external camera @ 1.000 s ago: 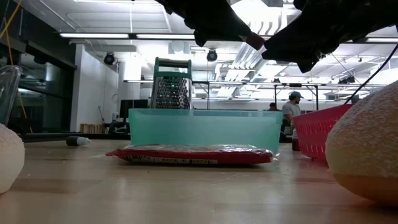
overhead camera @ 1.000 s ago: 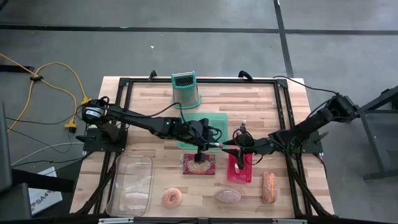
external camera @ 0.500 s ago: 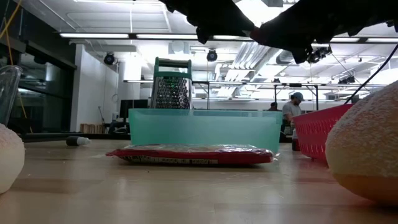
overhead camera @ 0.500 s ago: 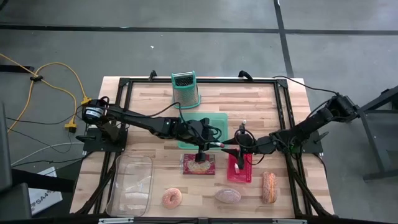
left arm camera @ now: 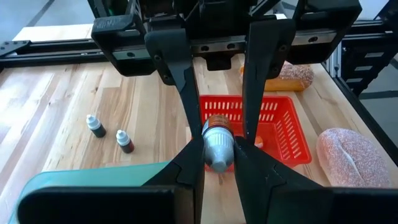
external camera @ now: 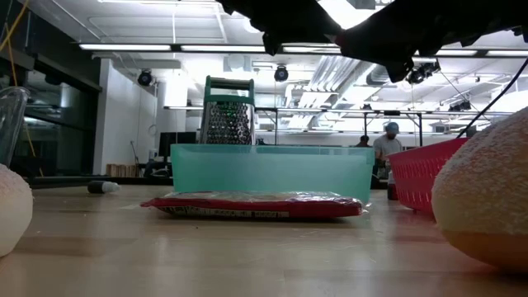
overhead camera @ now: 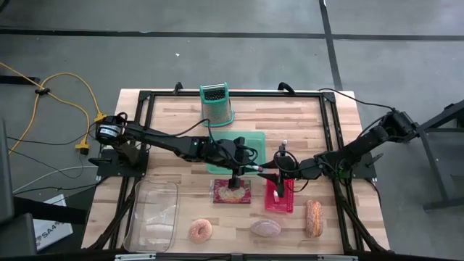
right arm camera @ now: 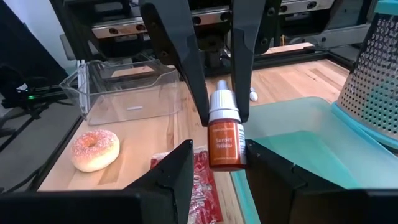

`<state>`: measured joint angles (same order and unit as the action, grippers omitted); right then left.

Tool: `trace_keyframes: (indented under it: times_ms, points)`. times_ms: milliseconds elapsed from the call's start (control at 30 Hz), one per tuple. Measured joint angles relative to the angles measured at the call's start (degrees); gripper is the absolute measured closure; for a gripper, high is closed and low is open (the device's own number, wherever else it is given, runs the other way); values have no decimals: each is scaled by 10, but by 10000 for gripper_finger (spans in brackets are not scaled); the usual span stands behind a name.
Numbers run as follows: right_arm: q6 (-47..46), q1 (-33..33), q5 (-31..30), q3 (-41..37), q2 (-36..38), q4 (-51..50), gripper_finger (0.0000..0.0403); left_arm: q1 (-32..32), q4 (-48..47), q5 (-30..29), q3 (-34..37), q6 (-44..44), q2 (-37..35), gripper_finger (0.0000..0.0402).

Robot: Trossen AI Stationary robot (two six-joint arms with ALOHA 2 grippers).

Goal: Pick & Place Food Item
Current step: Put the yellow food coloring bottle into the red bin

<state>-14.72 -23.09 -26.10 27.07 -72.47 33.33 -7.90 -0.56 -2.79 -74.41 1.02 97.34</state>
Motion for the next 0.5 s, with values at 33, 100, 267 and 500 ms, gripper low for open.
trace_keyframes:
  times_ms: [33, 100, 267, 500]
  points:
    - [0, 0, 2, 0, 0, 1, 275, 0, 0, 0, 0, 0, 0, 340]
    - [0, 0, 6, 0, 0, 4, 275, 0, 0, 0, 0, 0, 0, 340]
    - [0, 0, 7, 0, 0, 6, 287, 0, 0, 1, 0, 0, 0, 340]
    - [0, 0, 7, 0, 0, 6, 322, 0, 0, 1, 0, 3, 0, 340]
